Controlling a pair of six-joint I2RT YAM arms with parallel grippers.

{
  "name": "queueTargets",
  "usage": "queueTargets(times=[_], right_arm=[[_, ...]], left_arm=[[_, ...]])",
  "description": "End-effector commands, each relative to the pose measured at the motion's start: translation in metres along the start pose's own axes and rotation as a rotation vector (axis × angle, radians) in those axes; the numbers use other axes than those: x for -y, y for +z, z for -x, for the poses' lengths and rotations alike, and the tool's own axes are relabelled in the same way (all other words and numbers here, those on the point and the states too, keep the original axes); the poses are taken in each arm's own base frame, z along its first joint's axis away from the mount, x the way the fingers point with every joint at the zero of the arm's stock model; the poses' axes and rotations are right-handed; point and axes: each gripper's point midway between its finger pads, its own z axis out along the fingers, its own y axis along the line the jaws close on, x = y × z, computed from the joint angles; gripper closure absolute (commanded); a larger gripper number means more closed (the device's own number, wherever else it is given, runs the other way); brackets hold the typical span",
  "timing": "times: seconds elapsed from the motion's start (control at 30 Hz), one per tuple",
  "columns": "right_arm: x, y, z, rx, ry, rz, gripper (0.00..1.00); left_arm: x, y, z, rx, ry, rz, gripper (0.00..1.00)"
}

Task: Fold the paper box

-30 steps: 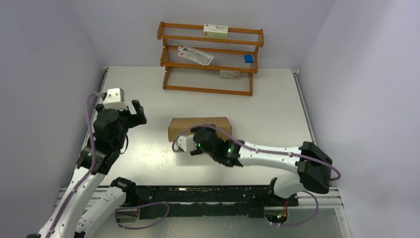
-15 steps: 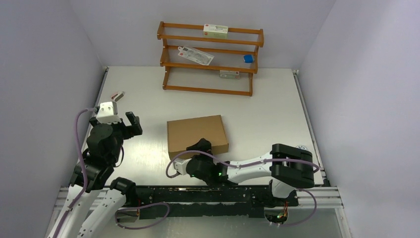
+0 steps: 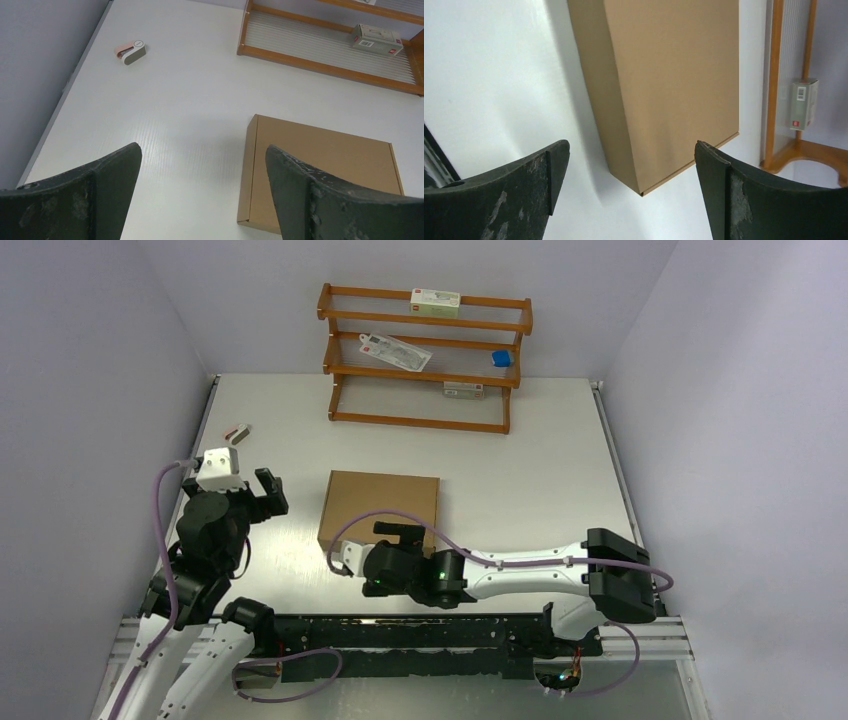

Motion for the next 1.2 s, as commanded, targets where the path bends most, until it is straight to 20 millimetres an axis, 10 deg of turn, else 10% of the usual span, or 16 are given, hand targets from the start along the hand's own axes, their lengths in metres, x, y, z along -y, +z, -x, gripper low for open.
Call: queueTargets(times=[0.0,0.27,0.53,0.63,0.9,1.17], right_arm=[[0.016,0.001,0.014,0.001,0.242,-0.018,0.00],[0.128,0.033,-0.025,0.031,0.821,-0.197,0.00],[0.213,-0.035,-0.149,0.063,1.263,-0.568,0.00],[0.226,-0.087,-0.181,0.116,1.338,-0.715,0.00],[0.222,-0.198,-0.193,0.308,1.366,-0.914,0.00],[0.216,-0.238,-0.192,0.370,1.334,-0.935,0.00]], left_arm=[[0.003,0.000,0.002,0.015,0.002,-0.020,0.02],[-0.005,0.002,0.000,0.017,-0.035,0.038,0.02],[-0.012,-0.004,0.007,0.040,-0.046,0.067,0.02],[-0.015,-0.013,0.017,0.079,-0.054,0.059,0.02],[-0.023,-0.041,0.041,0.232,-0.108,0.024,0.02],[-0.028,-0.066,0.061,0.333,-0.169,-0.011,0.02]])
